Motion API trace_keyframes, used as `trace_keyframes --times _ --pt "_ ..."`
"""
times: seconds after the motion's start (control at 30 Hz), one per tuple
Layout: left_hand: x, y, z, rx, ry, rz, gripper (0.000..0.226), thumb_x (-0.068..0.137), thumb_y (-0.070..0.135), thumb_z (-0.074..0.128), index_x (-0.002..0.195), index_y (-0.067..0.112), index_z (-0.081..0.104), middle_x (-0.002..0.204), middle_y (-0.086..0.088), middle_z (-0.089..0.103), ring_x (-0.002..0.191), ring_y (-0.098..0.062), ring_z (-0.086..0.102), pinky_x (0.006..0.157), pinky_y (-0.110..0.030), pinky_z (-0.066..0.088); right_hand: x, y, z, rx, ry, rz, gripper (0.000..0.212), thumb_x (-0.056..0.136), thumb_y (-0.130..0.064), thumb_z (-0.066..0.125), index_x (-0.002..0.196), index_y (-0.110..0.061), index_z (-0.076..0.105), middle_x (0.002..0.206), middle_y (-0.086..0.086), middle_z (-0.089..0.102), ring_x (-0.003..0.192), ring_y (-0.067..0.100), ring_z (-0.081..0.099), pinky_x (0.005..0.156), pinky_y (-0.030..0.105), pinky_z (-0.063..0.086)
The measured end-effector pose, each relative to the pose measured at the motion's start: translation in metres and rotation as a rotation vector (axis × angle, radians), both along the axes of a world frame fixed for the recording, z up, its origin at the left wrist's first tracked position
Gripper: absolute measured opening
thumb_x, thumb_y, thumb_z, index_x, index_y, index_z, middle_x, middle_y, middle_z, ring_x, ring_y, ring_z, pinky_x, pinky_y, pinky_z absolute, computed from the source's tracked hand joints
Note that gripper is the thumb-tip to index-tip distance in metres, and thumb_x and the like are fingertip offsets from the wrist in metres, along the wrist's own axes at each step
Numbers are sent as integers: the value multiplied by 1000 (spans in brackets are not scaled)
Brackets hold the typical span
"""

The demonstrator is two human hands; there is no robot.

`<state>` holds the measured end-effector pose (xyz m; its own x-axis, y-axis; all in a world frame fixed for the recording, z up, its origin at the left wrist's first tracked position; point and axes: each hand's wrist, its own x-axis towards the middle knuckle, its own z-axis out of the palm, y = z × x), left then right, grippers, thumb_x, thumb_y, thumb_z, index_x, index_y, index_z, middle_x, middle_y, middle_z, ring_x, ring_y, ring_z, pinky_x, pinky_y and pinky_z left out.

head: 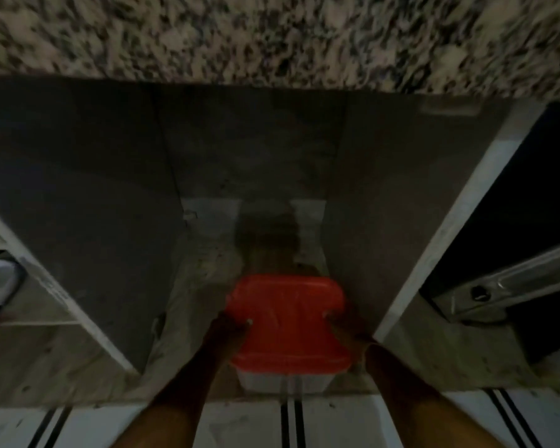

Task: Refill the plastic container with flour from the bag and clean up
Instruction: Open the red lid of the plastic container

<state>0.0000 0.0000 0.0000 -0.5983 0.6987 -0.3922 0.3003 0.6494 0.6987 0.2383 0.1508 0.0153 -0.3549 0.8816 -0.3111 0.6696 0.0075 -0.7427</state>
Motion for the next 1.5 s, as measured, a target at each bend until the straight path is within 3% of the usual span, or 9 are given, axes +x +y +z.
trace_keyframes --times 0.1,0.27,0.4,0.53,0.67,0.93,1.17,1.37,1.5 --pt "-7 -6 1 -34 6 6 88 77 70 57 143 12 56 141 -14 62 127 -29 61 94 -27 47 3 -3 6 3 57 -3 87 89 -69 52 159 -24 27 155 10 48 137 34 51 115 51 40" --pt "13 -37 63 31 13 140 94 80 76 59 140 3 58 138 -21 64 126 -36 61 109 -45 46 13 -43 81 0 151 -46 73 93 -70 46 152 -26 40 143 6 59 125 28 61 108 44 48" --pt "52 -83 173 69 -58 253 86 86 75 56 131 3 63 127 -17 69 111 -31 67 100 -37 51 32 -86 151 -59 171 -113 66 95 -68 46 148 -29 47 136 3 65 115 25 66 103 46 54" --pt "76 -130 288 5 -127 270 63 86 71 60 102 10 66 107 -15 74 76 -22 67 66 -23 52 56 -135 259 -101 90 -155 57 97 -63 50 138 -24 53 122 5 71 100 24 71 88 34 57" --pt "94 -185 402 11 -90 281 87 73 88 54 117 14 71 107 -7 76 98 -27 73 88 -34 57 87 -181 376 -66 16 -143 70 88 -76 48 137 -25 53 121 8 71 108 31 69 96 44 56" --pt "103 -257 645 49 -48 282 46 88 60 67 103 17 59 89 6 62 74 -9 58 57 -24 38 106 -249 625 38 -43 -105 74 94 -60 56 155 -23 36 146 10 55 130 30 56 101 37 43" --pt "53 -251 768 230 24 283 69 67 80 69 100 20 64 95 -1 72 88 -26 72 86 -45 59 84 -248 758 183 131 -120 64 96 -51 59 151 -21 45 140 3 60 125 20 58 96 28 38" --pt "22 -191 828 325 108 205 73 70 84 61 107 21 62 101 -1 72 89 -24 71 86 -48 60 52 -191 815 308 243 -116 66 98 -53 56 154 -22 41 133 -3 55 108 14 52 90 32 43" --pt "1 -125 834 366 134 205 63 69 83 62 88 23 60 95 -3 72 88 -28 71 86 -49 60 24 -130 824 285 289 -113 69 96 -57 55 155 -26 36 131 -1 58 105 20 65 88 40 57"
